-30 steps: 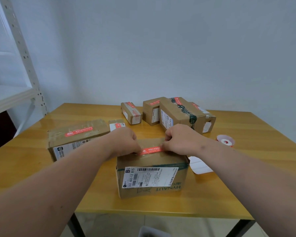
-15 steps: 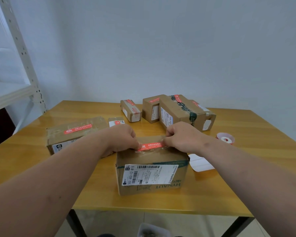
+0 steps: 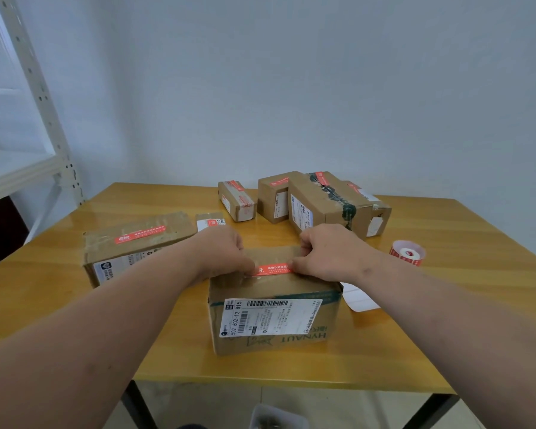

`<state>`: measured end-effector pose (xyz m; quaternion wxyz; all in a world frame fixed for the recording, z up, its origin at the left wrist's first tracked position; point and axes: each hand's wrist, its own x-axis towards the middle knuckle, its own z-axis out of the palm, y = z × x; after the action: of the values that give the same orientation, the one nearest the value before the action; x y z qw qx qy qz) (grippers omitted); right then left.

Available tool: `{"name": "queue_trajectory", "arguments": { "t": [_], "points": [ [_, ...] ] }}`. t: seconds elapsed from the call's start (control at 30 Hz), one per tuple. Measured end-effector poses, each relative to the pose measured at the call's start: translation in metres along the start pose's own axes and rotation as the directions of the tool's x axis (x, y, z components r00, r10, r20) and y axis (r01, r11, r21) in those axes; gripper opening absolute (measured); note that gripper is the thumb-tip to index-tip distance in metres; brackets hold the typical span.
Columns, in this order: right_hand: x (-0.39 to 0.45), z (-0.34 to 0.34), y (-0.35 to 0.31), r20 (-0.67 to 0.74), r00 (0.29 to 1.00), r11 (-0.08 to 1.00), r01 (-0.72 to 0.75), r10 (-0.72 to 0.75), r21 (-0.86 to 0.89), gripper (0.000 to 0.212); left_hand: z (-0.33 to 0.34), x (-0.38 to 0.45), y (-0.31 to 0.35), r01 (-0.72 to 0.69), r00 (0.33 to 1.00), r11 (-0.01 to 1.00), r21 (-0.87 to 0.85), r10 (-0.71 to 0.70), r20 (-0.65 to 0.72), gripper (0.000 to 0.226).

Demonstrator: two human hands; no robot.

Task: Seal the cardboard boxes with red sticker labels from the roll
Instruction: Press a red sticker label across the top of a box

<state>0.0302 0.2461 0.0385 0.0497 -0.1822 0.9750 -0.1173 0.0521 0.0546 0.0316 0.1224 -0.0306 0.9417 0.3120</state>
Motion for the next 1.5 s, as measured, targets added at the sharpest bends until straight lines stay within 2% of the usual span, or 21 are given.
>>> {"name": "queue_trajectory", "arguments": {
  "t": [0.07, 0.23, 0.4, 0.53, 0.57, 0.63, 0.77, 0.87, 0.97, 1.13, 1.27, 1.33, 1.4, 1.5],
  "points": [
    [0.0, -0.001, 0.004, -0.019, 0.999, 0.999, -0.035, 0.035, 0.029, 0.031, -0.001, -0.003, 0.0, -0.019, 1.0, 1.0, -0.011, 0.019, -0.011, 0.029],
    [-0.002, 0.0, 0.015, 0.013, 0.993, 0.948, -0.114, 0.115, 0.296, 0.021, 0.0, -0.006, 0.0, -0.017, 1.0, 0.996, -0.084, 0.018, 0.01, 0.018],
    [-0.003, 0.001, 0.005, 0.124, 0.986, 0.871, -0.158, 0.112, 0.466, 0.034, 0.005, -0.004, 0.001, 0.012, 1.0, 0.987, -0.161, -0.008, 0.028, 0.021],
    [0.0, 0.01, -0.002, 0.178, 0.977, 0.877, -0.185, 0.116, 0.443, 0.069, 0.013, -0.004, 0.007, 0.049, 0.999, 0.988, -0.149, -0.046, 0.028, 0.045],
    [0.001, 0.011, -0.002, 0.188, 0.975, 0.878, -0.194, 0.121, 0.438, 0.073, 0.014, -0.004, 0.008, 0.059, 0.998, 0.987, -0.15, -0.057, 0.019, 0.048],
    [0.003, 0.01, 0.0, 0.233, 0.964, 0.84, -0.232, 0.129, 0.491, 0.069, 0.015, -0.005, 0.008, 0.08, 0.997, 0.98, -0.183, -0.078, 0.019, 0.047],
    [0.005, 0.007, 0.007, 0.318, 0.937, 0.683, -0.326, 0.144, 0.653, 0.047, 0.01, -0.006, 0.005, 0.105, 0.994, 0.956, -0.273, -0.093, 0.058, 0.044],
    [0.006, 0.008, 0.007, 0.329, 0.935, 0.627, -0.335, 0.13, 0.703, 0.045, 0.011, -0.006, 0.004, 0.096, 0.994, 0.95, -0.298, -0.077, 0.073, 0.047],
    [0.005, 0.008, 0.007, 0.348, 0.931, 0.634, -0.337, 0.114, 0.696, 0.051, 0.013, -0.006, 0.005, 0.099, 0.994, 0.956, -0.275, -0.082, 0.075, 0.049],
    [0.007, 0.008, 0.01, 0.351, 0.928, 0.56, -0.36, 0.129, 0.746, 0.041, 0.008, -0.004, -0.003, 0.082, 0.995, 0.93, -0.357, -0.053, 0.088, 0.043],
    [0.01, 0.015, 0.005, 0.251, 0.951, 0.687, -0.304, 0.179, 0.661, 0.027, 0.014, -0.002, 0.0, 0.077, 0.997, 0.944, -0.322, -0.066, 0.044, 0.034],
    [0.011, 0.015, 0.009, 0.255, 0.949, 0.658, -0.313, 0.185, 0.685, 0.027, 0.014, 0.0, -0.001, 0.082, 0.997, 0.939, -0.335, -0.072, 0.042, 0.033],
    [0.01, 0.014, 0.01, 0.289, 0.941, 0.58, -0.336, 0.177, 0.742, 0.033, 0.014, -0.001, -0.003, 0.081, 0.997, 0.923, -0.376, -0.071, 0.039, 0.032],
    [0.01, 0.015, 0.012, 0.295, 0.944, 0.598, -0.323, 0.148, 0.734, 0.034, 0.015, -0.003, -0.004, 0.056, 0.998, 0.929, -0.366, -0.049, 0.028, 0.034]
  ]
}}
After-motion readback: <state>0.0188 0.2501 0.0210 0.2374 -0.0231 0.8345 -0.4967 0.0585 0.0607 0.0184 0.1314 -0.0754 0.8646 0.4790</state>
